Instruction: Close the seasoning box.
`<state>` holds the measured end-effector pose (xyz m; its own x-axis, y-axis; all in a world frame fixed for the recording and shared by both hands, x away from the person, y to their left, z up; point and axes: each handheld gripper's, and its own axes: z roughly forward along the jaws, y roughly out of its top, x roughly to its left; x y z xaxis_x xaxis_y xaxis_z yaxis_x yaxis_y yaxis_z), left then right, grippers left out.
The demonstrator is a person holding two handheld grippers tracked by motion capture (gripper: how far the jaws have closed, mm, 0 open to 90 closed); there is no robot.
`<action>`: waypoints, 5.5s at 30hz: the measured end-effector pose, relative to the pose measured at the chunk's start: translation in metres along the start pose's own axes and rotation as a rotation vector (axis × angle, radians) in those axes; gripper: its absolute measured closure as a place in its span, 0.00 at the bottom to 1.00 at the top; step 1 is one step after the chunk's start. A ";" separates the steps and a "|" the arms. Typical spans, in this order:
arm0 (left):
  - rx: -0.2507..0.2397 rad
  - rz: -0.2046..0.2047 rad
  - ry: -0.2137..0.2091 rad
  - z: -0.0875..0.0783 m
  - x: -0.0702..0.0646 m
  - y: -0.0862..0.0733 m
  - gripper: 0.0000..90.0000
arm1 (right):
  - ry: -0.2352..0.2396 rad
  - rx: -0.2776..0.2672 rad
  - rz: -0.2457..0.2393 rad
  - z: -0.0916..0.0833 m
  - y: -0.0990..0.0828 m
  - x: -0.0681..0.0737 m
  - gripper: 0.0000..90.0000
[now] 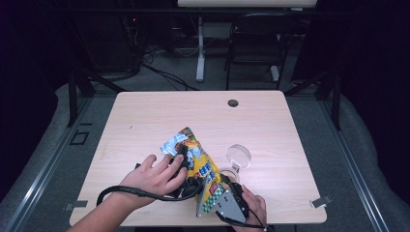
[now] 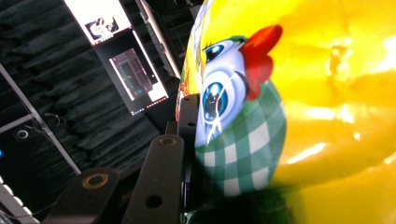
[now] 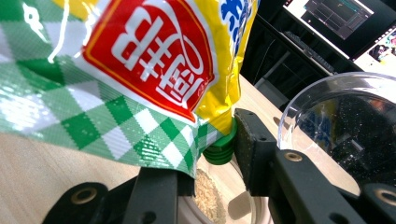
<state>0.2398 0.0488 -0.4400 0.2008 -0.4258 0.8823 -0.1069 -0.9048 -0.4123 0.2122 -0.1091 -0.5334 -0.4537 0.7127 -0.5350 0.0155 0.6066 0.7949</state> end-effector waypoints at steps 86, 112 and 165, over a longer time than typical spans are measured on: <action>-0.115 -0.565 -0.271 0.020 -0.056 -0.018 0.96 | -0.007 -0.027 -0.001 -0.002 -0.003 -0.005 0.74; -0.165 -0.722 -0.334 0.025 -0.073 -0.020 0.97 | -0.022 -0.030 -0.012 -0.004 0.001 -0.007 0.72; -0.363 -1.036 -0.595 0.042 -0.108 -0.019 0.97 | -0.028 -0.039 0.022 -0.005 -0.005 -0.014 0.58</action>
<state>0.2606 0.1113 -0.5371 0.7497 0.4599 0.4759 0.1209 -0.8022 0.5847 0.2135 -0.1237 -0.5286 -0.4287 0.7357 -0.5244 -0.0095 0.5767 0.8169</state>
